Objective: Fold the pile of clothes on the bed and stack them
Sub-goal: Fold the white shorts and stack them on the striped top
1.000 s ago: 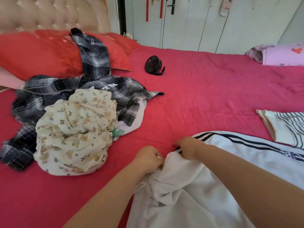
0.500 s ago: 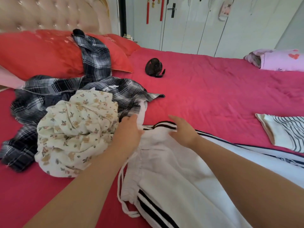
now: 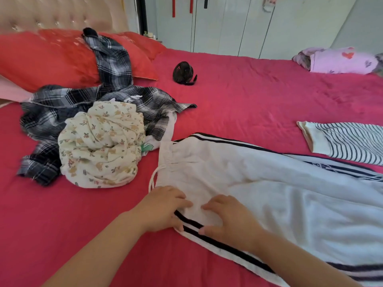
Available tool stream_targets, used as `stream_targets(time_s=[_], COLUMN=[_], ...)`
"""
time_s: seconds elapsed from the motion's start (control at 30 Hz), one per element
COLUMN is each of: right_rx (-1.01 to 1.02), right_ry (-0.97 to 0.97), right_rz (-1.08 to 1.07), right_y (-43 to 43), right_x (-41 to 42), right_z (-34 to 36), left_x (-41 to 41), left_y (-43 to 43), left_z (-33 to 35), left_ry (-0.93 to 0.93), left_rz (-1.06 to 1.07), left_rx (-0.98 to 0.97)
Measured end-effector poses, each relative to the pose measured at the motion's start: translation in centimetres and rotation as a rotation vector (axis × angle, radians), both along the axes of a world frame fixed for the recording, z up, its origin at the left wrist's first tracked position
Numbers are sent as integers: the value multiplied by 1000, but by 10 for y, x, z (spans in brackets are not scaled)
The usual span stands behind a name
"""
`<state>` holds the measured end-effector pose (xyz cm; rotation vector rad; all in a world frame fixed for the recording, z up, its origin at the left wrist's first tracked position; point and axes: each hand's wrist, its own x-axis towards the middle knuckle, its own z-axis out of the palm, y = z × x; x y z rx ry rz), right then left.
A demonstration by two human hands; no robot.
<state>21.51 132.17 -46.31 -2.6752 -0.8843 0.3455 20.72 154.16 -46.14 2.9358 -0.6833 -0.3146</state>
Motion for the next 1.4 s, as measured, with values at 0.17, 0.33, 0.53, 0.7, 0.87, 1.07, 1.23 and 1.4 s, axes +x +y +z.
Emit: stream_targets(time_s=[0.17, 0.33, 0.53, 0.7, 0.87, 1.07, 1.23, 1.4], right_rx=[-164, 119, 107, 179, -204, -136, -6, -95], right_ry=[-164, -175, 43, -106, -99, -56, -164, -193], right_rz=[64, -20, 126, -111, -8, 57, -129, -331], right_y=[0, 17, 15, -10, -23, -30, -48, -77], right_x=[-26, -37, -48, -23, -35, -26, 50, 140], right_z=[-7, 8, 13, 8, -29, -26, 6, 16], left_x=[-15, -21, -39, -27, -26, -18, 35, 101], left_y=[5, 22, 30, 16, -8, -6, -15, -17], left_z=[9, 47, 53, 46, 7, -1, 27, 26], left_ry=[-20, -164, 241, 270, 64, 184, -15, -162], left_rz=[-23, 37, 85, 182, 99, 84, 209, 360], left_rx=[126, 161, 165, -127, 29, 88, -113, -159])
